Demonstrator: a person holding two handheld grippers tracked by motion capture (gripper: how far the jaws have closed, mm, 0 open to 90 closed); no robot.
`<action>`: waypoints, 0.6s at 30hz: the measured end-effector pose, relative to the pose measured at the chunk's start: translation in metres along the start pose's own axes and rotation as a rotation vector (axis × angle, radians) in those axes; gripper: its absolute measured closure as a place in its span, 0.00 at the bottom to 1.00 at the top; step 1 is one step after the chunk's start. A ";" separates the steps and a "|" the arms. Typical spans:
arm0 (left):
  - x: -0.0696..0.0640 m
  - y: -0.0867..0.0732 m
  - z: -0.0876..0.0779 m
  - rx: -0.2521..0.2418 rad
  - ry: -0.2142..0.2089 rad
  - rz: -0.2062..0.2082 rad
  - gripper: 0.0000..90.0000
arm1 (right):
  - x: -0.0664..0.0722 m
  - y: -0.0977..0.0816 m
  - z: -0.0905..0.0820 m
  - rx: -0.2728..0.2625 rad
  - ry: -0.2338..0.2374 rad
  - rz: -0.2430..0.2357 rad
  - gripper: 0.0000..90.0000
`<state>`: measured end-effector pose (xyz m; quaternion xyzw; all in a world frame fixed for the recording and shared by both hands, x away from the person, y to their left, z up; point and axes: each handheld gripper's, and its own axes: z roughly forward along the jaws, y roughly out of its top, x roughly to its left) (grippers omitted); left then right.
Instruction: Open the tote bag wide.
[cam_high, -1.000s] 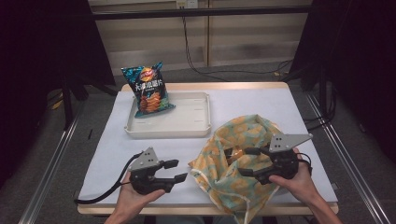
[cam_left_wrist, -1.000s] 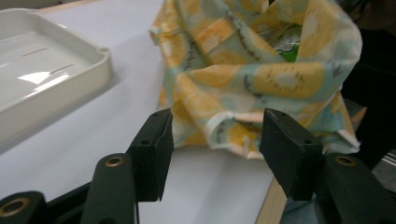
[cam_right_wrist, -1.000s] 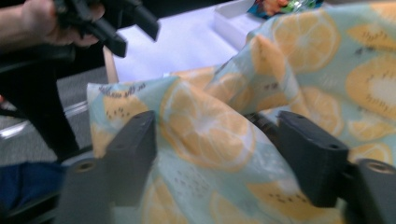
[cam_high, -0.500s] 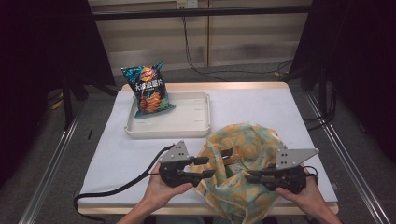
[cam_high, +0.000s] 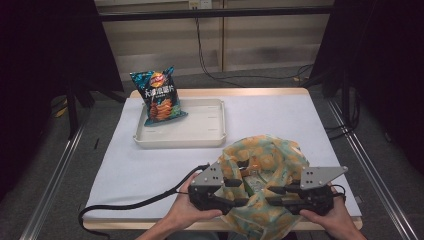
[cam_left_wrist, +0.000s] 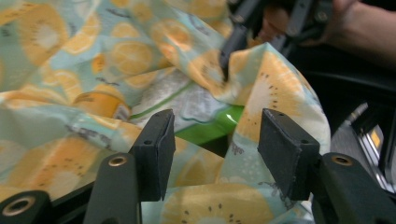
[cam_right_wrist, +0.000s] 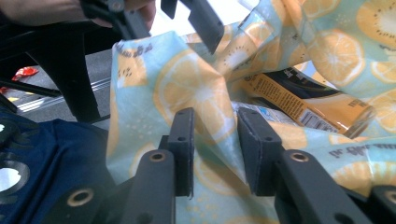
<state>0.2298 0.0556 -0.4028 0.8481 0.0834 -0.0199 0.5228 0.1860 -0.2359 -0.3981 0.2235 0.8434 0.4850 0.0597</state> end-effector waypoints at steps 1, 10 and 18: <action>-0.001 0.000 0.001 0.007 -0.010 0.005 0.52 | 0.000 0.000 -0.002 -0.004 0.000 -0.003 0.76; -0.008 -0.007 0.008 0.047 -0.082 0.026 0.63 | 0.009 -0.003 -0.012 -0.011 0.000 -0.015 0.83; -0.005 -0.017 0.024 0.105 -0.088 0.020 0.62 | 0.009 -0.021 -0.006 0.059 -0.011 0.010 0.87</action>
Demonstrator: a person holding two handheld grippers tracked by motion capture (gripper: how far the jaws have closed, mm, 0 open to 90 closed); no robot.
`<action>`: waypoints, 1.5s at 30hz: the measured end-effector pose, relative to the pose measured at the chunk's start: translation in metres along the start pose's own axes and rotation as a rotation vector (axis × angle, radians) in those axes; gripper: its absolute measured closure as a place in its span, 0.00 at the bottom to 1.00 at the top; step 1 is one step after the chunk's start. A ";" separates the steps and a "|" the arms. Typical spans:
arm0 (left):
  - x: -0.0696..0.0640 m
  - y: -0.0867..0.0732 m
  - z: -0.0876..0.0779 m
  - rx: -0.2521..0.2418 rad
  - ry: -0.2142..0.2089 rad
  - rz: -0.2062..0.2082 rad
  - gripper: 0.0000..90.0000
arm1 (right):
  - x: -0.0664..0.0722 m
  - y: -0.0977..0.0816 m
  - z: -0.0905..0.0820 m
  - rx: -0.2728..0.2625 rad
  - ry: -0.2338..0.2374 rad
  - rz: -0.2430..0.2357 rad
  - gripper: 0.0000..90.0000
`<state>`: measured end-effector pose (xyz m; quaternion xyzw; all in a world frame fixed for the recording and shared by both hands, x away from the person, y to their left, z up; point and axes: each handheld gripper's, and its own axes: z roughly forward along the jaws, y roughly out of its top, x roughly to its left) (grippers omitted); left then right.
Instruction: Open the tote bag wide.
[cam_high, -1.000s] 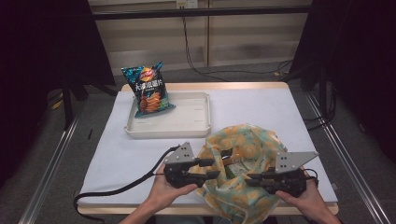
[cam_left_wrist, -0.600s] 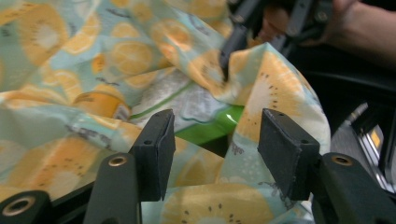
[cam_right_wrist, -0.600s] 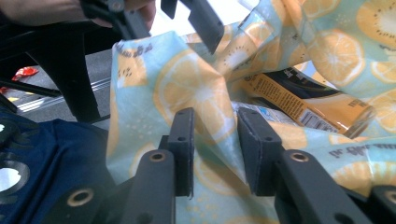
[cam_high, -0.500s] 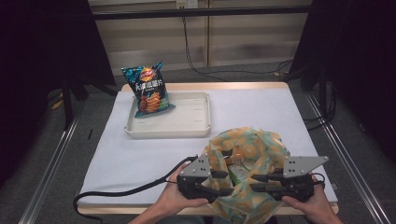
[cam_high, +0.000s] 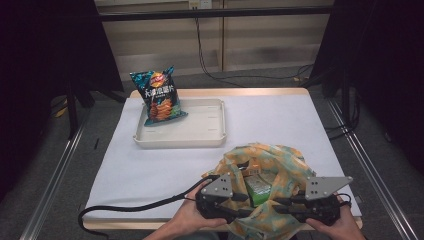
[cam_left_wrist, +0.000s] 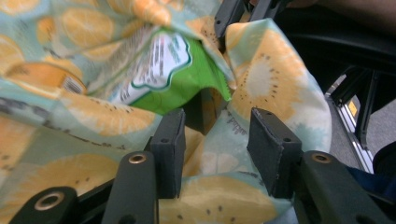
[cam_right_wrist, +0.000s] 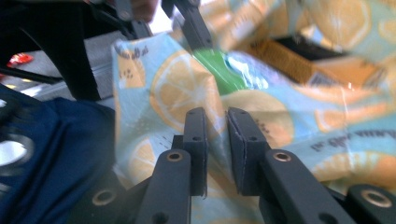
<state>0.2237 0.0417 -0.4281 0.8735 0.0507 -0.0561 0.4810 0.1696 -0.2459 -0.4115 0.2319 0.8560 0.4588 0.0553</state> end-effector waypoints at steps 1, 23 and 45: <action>-0.001 -0.001 0.001 0.002 -0.007 0.003 0.62 | -0.001 -0.002 0.003 0.011 0.002 0.005 0.86; 0.014 0.015 0.004 -0.084 0.095 0.067 0.66 | -0.020 0.021 0.003 -0.105 -0.042 0.035 0.81; 0.014 0.019 0.033 -0.054 0.158 0.164 0.48 | -0.029 0.014 0.002 -0.119 -0.097 0.092 0.79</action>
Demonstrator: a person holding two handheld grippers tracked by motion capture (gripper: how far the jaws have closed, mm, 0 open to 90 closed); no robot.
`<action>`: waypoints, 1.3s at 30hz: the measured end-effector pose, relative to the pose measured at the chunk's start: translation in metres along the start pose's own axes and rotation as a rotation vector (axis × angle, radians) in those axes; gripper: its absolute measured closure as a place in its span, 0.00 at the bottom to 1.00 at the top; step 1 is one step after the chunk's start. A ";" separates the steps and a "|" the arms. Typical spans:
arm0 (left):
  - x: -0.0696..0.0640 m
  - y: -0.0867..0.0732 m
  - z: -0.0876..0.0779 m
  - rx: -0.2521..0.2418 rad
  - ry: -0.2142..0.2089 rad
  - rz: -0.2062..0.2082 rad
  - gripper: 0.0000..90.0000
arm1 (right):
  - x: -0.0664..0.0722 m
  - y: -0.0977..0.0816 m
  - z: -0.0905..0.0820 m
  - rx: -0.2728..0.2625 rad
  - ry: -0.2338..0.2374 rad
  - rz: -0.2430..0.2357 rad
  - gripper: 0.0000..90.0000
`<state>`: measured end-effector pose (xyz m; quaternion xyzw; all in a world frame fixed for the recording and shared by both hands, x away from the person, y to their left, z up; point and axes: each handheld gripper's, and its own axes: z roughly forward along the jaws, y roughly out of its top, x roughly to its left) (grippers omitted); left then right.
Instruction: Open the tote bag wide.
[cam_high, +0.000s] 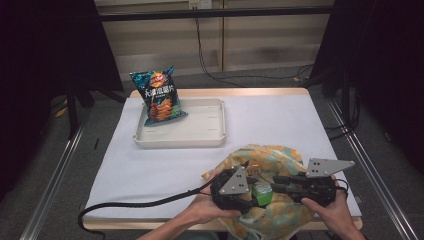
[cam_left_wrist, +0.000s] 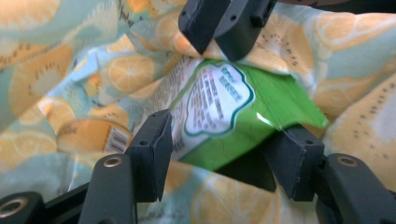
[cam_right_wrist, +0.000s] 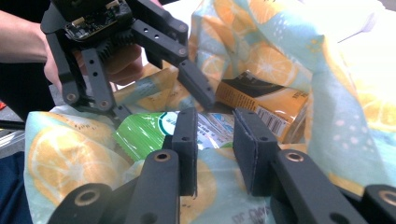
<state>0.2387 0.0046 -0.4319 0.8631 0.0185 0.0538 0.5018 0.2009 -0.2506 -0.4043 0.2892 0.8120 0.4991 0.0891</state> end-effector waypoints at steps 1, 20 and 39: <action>0.002 0.000 0.002 -0.003 0.001 -0.002 0.48 | 0.000 0.000 0.000 0.001 -0.001 0.001 0.79; 0.035 0.013 -0.010 -0.058 0.073 -0.072 0.76 | -0.003 -0.002 -0.015 -0.068 -0.076 0.026 0.58; 0.062 0.013 -0.036 -0.092 0.065 -0.164 0.82 | -0.007 -0.009 -0.015 -0.027 -0.122 0.030 0.67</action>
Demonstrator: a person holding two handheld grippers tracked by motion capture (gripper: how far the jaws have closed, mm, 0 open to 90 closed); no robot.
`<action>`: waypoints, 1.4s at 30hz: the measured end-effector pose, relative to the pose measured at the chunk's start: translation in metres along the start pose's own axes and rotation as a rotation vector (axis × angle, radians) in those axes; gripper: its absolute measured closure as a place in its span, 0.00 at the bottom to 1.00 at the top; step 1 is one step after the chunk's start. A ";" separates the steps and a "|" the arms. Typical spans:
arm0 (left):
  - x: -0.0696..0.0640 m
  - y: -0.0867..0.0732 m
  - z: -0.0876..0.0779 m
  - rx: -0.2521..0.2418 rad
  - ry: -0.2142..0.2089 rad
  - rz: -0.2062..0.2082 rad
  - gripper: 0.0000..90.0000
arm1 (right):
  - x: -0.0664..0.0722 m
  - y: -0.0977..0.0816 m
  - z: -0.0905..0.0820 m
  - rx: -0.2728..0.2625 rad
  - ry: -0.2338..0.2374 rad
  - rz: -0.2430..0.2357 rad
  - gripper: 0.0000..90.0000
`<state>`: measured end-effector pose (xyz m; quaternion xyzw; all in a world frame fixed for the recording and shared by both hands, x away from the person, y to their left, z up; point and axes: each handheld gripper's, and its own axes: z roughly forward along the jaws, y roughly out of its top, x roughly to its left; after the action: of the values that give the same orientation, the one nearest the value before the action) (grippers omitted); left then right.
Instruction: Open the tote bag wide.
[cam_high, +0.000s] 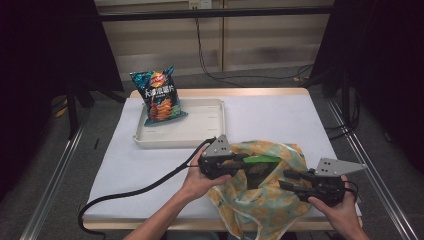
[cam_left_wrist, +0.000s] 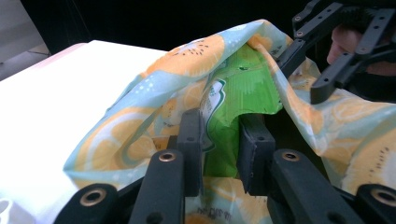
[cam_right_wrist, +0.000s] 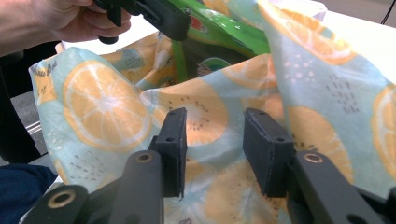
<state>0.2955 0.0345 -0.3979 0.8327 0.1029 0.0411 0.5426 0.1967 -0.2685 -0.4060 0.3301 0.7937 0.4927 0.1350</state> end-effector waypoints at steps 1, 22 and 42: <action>0.000 -0.001 -0.001 0.004 -0.002 0.000 0.82 | 0.000 0.001 0.000 -0.002 0.000 0.001 0.67; 0.008 0.004 -0.038 -0.060 -0.009 -0.036 0.83 | -0.011 0.009 0.008 -0.016 -0.026 0.013 0.50; 0.026 0.024 -0.066 -0.158 -0.003 -0.078 0.83 | -0.004 0.009 0.003 -0.099 0.048 0.015 0.34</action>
<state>0.3117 0.0900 -0.3503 0.7826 0.1309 0.0266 0.6080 0.2051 -0.2666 -0.4002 0.3172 0.7688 0.5402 0.1283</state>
